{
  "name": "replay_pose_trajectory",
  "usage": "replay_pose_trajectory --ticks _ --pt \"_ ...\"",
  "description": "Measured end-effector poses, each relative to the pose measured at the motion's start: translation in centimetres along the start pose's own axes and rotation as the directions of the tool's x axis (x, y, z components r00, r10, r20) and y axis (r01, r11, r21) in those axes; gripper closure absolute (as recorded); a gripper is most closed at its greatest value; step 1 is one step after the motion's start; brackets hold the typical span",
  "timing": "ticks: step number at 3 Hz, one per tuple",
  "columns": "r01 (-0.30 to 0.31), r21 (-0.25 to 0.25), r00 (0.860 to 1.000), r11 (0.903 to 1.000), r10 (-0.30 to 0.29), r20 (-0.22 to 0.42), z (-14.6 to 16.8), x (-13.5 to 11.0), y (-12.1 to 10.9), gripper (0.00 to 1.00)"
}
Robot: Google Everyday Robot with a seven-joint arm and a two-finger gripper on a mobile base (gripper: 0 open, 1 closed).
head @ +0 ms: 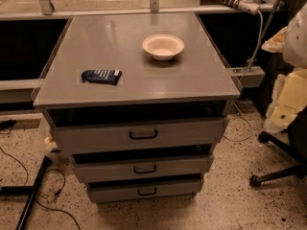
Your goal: Open top drawer
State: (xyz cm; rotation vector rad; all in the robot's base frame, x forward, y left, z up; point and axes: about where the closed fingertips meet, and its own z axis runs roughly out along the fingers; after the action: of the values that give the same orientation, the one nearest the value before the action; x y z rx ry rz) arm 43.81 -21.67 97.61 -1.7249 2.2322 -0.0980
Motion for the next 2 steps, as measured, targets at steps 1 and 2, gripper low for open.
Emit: replay_pose_trajectory --ticks 1,2 --pt "0.001 0.000 1.000 1.0000 -0.001 0.000 0.0 0.0 0.0 0.00" --pt "0.058 -0.006 0.998 0.9983 -0.058 0.026 1.5 -0.9 0.3 0.00"
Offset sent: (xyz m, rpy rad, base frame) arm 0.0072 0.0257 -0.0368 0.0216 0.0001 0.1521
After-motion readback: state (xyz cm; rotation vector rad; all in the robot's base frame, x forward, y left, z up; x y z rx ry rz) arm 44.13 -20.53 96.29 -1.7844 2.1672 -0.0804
